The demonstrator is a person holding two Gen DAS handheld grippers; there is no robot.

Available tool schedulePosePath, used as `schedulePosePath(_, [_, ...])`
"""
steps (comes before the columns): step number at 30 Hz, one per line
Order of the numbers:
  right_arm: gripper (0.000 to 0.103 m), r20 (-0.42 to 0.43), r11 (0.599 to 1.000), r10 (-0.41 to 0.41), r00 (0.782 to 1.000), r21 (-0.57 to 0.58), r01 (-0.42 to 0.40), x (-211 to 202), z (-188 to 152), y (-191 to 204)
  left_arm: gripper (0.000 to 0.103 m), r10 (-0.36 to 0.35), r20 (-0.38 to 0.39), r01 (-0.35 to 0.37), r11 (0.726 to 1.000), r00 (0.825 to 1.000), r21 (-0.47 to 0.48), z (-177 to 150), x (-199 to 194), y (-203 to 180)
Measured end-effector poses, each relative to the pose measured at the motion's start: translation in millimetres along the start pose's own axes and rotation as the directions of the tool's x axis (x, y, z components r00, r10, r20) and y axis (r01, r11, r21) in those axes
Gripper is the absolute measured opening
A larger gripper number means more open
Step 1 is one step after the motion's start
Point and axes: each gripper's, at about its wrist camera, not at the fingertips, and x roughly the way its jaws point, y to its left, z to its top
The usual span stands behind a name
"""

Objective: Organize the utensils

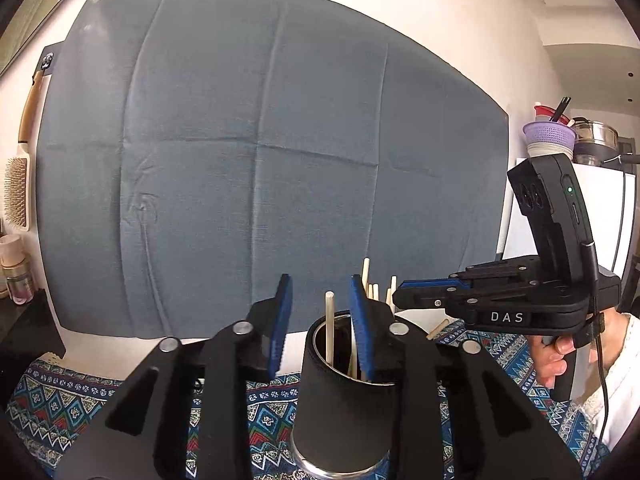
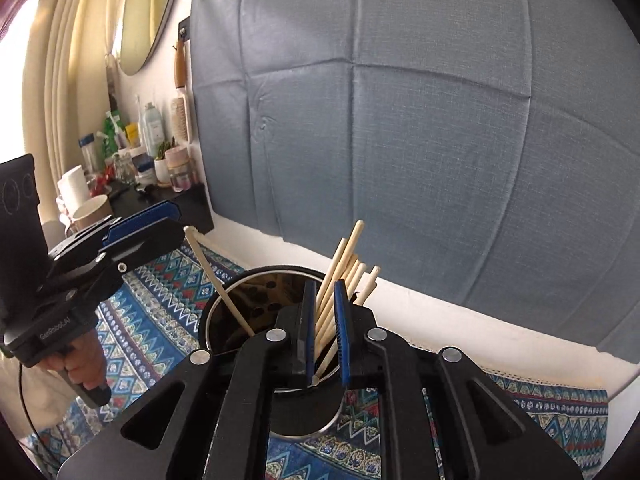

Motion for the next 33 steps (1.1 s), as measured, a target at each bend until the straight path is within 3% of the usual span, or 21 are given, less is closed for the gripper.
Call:
schedulePosePath(2, [0.037, 0.029, 1.0, -0.015, 0.999, 0.007, 0.015, -5.6, -0.4, -1.7, 0.043, 0.004, 0.001, -0.004, 1.0, 1.0, 0.007, 2.4, -2.5, 0.3])
schedulePosePath(6, [0.052, 0.062, 0.999, -0.037, 0.997, 0.031, 0.035, -13.4, 2.2, -4.5, 0.069, 0.018, 0.009, -0.019, 1.0, 1.0, 0.02, 5.1, -8.8, -0.5])
schedulePosePath(10, [0.069, 0.084, 0.997, -0.055, 0.995, 0.062, 0.05, -22.3, 1.6, -7.7, 0.079, 0.016, 0.003, -0.016, 1.0, 1.0, 0.015, 5.4, -15.3, -1.4])
schedulePosePath(14, [0.087, 0.108, 0.995, -0.089, 0.99, 0.063, 0.082, -32.6, -3.5, -5.0, 0.098, 0.038, -0.016, -0.037, 0.999, 0.999, 0.016, 3.5, -21.5, -2.2])
schedulePosePath(19, [0.09, 0.12, 0.985, -0.153, 0.981, 0.102, 0.141, -44.2, -12.5, -1.4, 0.098, 0.076, -0.071, -0.074, 0.997, 0.995, 0.028, 3.8, -27.8, -6.3])
schedulePosePath(27, [0.093, 0.11, 0.975, -0.131, 0.985, 0.195, 0.108, -67.4, -35.1, 3.8, 0.098, 0.108, -0.121, -0.104, 0.994, 0.987, 0.04, -1.5, -49.4, -20.8])
schedulePosePath(33, [0.093, 0.087, 0.974, -0.135, 0.987, 0.194, 0.116, -87.4, -60.2, 19.5, 0.098, 0.11, -0.159, -0.103, 0.993, 0.981, 0.052, -13.7, -76.5, -40.4])
